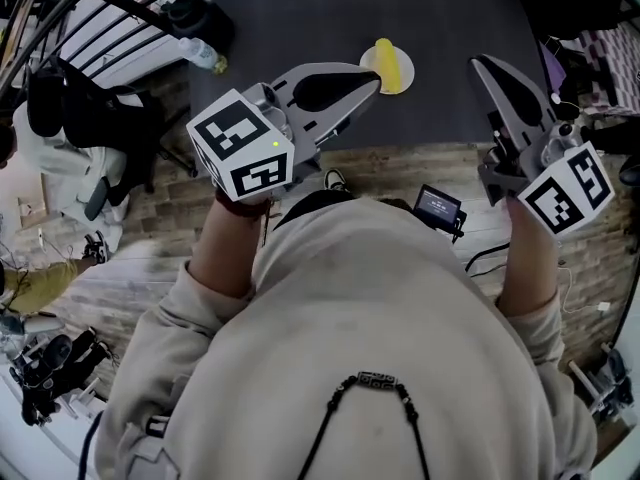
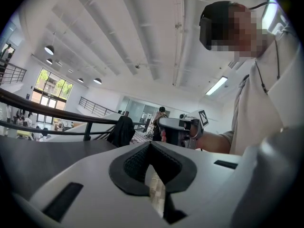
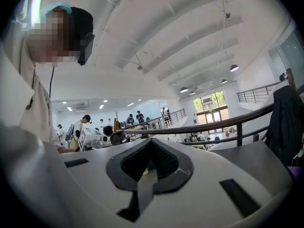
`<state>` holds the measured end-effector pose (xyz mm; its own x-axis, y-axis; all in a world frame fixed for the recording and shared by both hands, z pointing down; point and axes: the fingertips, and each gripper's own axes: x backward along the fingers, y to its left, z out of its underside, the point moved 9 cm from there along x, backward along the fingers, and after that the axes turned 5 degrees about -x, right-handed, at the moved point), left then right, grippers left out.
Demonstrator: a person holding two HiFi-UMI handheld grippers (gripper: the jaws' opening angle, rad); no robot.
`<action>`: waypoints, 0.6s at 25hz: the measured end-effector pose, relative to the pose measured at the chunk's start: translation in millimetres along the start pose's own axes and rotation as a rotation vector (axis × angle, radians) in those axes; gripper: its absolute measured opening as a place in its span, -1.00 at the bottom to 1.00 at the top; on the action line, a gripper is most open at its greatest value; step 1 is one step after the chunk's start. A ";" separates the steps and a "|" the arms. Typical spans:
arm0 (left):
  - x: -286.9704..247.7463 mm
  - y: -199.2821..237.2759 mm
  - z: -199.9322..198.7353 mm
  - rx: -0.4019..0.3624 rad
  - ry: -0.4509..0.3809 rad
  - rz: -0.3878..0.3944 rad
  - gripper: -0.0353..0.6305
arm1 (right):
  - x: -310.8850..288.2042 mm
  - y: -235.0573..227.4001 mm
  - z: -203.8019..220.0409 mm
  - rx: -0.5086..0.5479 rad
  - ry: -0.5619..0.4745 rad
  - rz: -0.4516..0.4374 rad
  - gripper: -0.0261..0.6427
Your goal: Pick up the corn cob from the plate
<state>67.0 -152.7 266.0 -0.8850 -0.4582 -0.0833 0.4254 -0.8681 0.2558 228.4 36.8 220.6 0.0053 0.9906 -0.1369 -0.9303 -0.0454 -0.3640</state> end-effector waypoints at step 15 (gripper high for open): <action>23.3 20.2 6.3 0.031 -0.011 -0.102 -0.89 | -47.3 -15.2 -8.5 0.021 0.053 -0.090 -0.88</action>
<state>53.8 -179.6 275.2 -0.9255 -0.3654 -0.0997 0.3271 -0.9038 0.2760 245.4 -10.4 224.8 0.1078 0.9823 -0.1533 -0.9325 0.0464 -0.3581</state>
